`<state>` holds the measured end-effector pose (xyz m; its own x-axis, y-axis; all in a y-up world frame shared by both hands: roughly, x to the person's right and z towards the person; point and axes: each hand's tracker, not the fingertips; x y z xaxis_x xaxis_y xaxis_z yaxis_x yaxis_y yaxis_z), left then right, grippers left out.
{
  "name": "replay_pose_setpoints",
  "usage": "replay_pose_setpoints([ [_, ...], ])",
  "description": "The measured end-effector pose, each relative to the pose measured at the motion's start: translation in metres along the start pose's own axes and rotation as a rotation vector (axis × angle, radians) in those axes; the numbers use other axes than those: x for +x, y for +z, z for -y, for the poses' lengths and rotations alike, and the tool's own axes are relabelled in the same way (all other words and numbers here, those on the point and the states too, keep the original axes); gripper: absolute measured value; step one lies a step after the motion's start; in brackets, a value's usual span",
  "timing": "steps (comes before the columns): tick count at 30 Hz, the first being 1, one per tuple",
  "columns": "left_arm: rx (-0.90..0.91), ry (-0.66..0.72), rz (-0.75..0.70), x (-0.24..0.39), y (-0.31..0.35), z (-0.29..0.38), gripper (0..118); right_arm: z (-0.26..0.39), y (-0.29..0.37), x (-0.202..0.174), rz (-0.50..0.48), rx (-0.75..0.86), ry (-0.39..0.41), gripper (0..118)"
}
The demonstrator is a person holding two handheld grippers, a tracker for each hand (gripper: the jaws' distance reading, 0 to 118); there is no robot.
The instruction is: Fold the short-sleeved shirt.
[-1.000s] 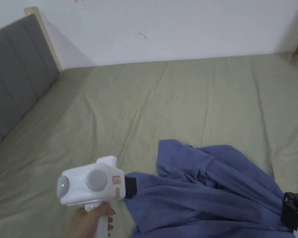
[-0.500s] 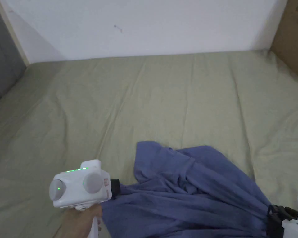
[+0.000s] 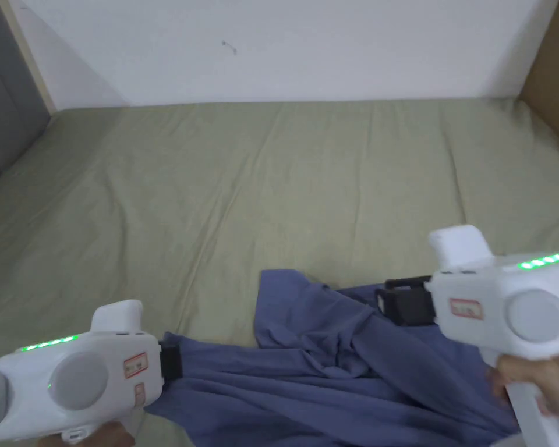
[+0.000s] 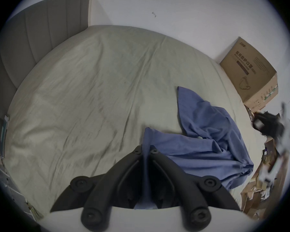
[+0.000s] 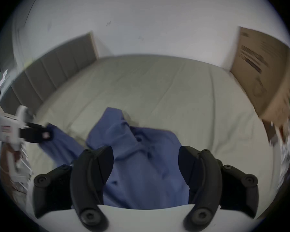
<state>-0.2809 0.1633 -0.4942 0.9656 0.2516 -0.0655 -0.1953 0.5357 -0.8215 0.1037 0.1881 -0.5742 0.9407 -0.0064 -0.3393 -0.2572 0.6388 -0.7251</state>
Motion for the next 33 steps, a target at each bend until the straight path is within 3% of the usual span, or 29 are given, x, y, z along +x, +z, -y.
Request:
replay_pose_setpoints([
  [2,0.003,-0.005,0.011,-0.012,0.016,0.002,2,-0.022,-0.034,0.0,-0.01,-0.033,0.053,85],
  [5,0.004,-0.02,0.019,0.009,-0.012,-0.002,2,-0.048,-0.09,0.004,-0.027,-0.105,0.086,85],
  [9,-0.001,-0.025,0.025,0.004,-0.008,-0.009,2,-0.058,-0.142,0.008,0.096,-0.246,0.144,85],
  [13,-0.009,-0.026,0.02,-0.008,0.002,-0.002,2,-0.042,-0.159,-0.01,-0.047,-0.336,0.234,84],
  [15,-0.008,-0.028,0.02,0.0,0.001,0.0,2,-0.033,-0.167,-0.023,-0.018,-0.358,0.249,80],
  [17,-0.015,-0.021,0.024,-0.019,0.002,-0.002,2,-0.04,-0.17,-0.019,-0.005,-0.36,0.226,78],
  [19,-0.024,-0.015,0.019,-0.007,-0.008,-0.012,2,-0.047,-0.164,-0.009,-0.045,-0.367,0.167,63],
  [20,-0.021,-0.015,0.023,-0.014,-0.009,-0.018,2,-0.051,-0.161,-0.005,-0.029,-0.352,0.144,25],
  [21,-0.023,-0.012,0.025,-0.021,-0.01,-0.025,2,-0.055,-0.159,-0.002,0.021,-0.316,0.123,0],
  [22,-0.023,-0.008,0.023,-0.003,-0.001,-0.01,2,-0.057,-0.153,0.007,0.081,-0.29,0.078,0],
  [23,-0.02,-0.01,0.025,-0.006,0.0,-0.014,2,-0.056,-0.149,0.014,-0.077,-0.343,-0.01,0],
  [25,-0.013,-0.016,0.027,0.006,-0.001,-0.002,2,-0.054,-0.136,0.022,-0.032,-0.308,-0.019,0],
  [27,-0.004,-0.024,0.032,0.01,0.01,-0.001,2,-0.059,-0.124,0.028,-0.071,-0.278,-0.101,0],
  [31,0.043,-0.035,-0.01,0.006,0.047,-0.02,2,-0.083,-0.068,0.046,-0.058,-0.162,-0.132,0],
  [33,0.084,-0.025,-0.007,-0.009,0.06,-0.037,2,-0.095,-0.035,0.063,-0.062,-0.089,-0.209,0],
])
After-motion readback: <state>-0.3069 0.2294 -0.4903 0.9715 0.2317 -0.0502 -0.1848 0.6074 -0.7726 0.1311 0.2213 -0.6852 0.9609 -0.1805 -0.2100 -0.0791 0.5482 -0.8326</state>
